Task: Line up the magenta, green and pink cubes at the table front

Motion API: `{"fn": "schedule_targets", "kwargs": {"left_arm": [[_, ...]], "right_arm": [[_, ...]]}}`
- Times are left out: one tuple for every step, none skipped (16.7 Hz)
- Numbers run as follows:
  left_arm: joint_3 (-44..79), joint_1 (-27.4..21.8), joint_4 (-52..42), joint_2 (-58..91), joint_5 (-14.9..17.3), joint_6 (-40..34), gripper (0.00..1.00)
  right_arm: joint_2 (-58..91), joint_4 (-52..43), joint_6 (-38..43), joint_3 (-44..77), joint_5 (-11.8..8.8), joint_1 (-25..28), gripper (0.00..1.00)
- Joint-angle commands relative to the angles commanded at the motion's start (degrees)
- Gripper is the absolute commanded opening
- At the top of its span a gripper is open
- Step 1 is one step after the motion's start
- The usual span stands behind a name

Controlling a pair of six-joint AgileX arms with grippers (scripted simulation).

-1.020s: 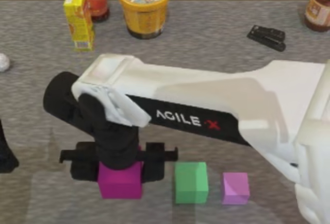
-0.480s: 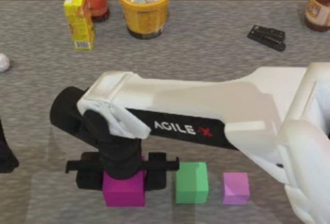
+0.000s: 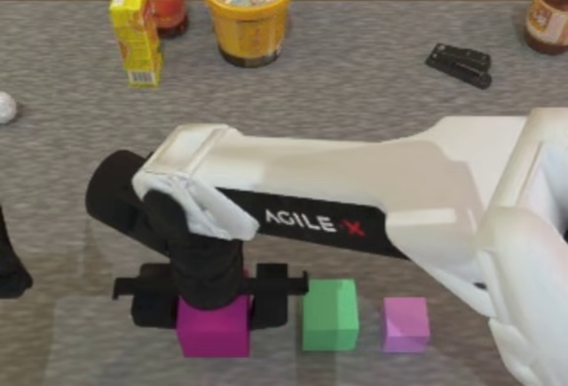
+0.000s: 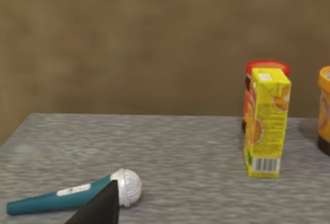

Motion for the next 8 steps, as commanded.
{"fn": "schedule_targets", "kwargs": {"left_arm": [[0.0,0.0,0.0,0.0,0.0,0.0,1.0],[0.0,0.0,0.0,0.0,0.0,0.0,1.0],[0.0,0.0,0.0,0.0,0.0,0.0,1.0],[0.0,0.0,0.0,0.0,0.0,0.0,1.0],[0.0,0.0,0.0,0.0,0.0,0.0,1.0],[0.0,0.0,0.0,0.0,0.0,0.0,1.0],[0.0,0.0,0.0,0.0,0.0,0.0,1.0],[0.0,0.0,0.0,0.0,0.0,0.0,1.0]], "right_arm": [[0.0,0.0,0.0,0.0,0.0,0.0,0.83],[0.0,0.0,0.0,0.0,0.0,0.0,0.9],[0.0,0.0,0.0,0.0,0.0,0.0,0.98],[0.0,0.0,0.0,0.0,0.0,0.0,1.0],[0.0,0.0,0.0,0.0,0.0,0.0,1.0],[0.0,0.0,0.0,0.0,0.0,0.0,1.0],[0.0,0.0,0.0,0.0,0.0,0.0,1.0],[0.0,0.0,0.0,0.0,0.0,0.0,1.0]]}}
